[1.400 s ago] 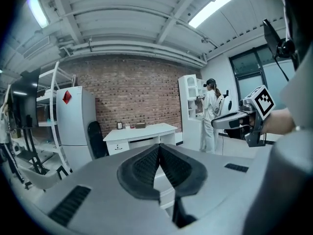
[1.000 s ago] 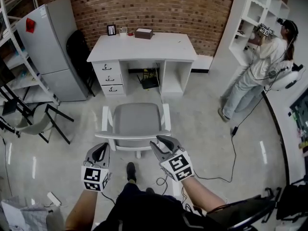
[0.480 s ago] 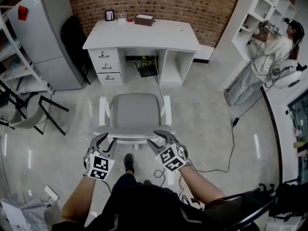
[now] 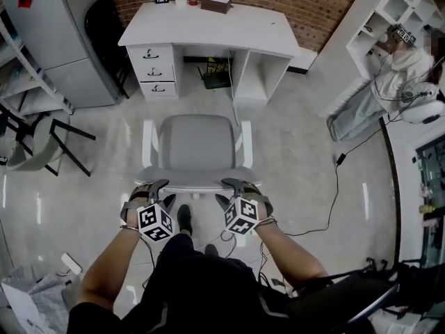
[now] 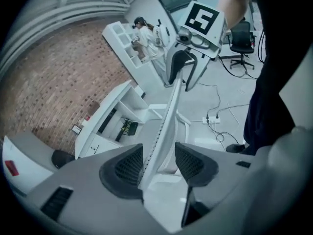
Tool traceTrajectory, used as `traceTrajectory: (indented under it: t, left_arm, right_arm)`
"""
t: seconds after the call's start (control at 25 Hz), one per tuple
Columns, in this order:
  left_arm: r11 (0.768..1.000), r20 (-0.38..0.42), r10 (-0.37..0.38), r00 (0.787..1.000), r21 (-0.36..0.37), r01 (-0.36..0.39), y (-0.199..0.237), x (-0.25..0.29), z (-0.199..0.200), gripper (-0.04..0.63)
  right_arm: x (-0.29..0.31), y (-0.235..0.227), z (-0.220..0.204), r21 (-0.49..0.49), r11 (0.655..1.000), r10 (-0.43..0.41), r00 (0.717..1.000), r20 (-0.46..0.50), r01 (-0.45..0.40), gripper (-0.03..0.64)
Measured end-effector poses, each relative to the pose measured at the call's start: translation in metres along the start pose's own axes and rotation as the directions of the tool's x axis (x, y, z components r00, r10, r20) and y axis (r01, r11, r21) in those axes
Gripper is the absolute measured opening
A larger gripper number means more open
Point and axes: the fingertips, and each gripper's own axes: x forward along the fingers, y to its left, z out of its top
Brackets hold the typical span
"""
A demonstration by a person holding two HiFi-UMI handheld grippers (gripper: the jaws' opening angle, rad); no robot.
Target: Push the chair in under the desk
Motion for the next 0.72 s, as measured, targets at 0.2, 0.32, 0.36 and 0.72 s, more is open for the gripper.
traceTrajectory:
  t: [0.2, 0.32, 0.36, 0.72]
  left_arm:
    - [0.997, -0.037, -0.022, 0.999, 0.077, 0.025, -0.003, 0.022, -0.007, 0.212]
    - [0.993, -0.064, 0.005, 0.998, 0.115, 0.003, 0.001, 0.028, -0.009, 0.163]
    - [0.992, -0.069, 0.009, 0.998, 0.129, 0.000, 0.002, 0.029, -0.009, 0.155]
    - [0.976, -0.099, -0.040, 0.994, 0.208, 0.060, -0.003, 0.032, -0.010, 0.126]
  right_arm:
    - [0.012, -0.002, -0.007, -0.075, 0.997, -0.018, 0.998, -0.053, 0.014, 0.178]
    - [0.014, -0.002, -0.011, -0.140, 0.990, -0.016, 0.995, -0.101, 0.002, 0.152]
    - [0.015, -0.002, -0.012, -0.169, 0.986, -0.021, 0.993, -0.120, 0.000, 0.153]
    - [0.024, 0.001, -0.015, -0.242, 0.969, -0.003, 0.983, -0.182, -0.042, 0.114]
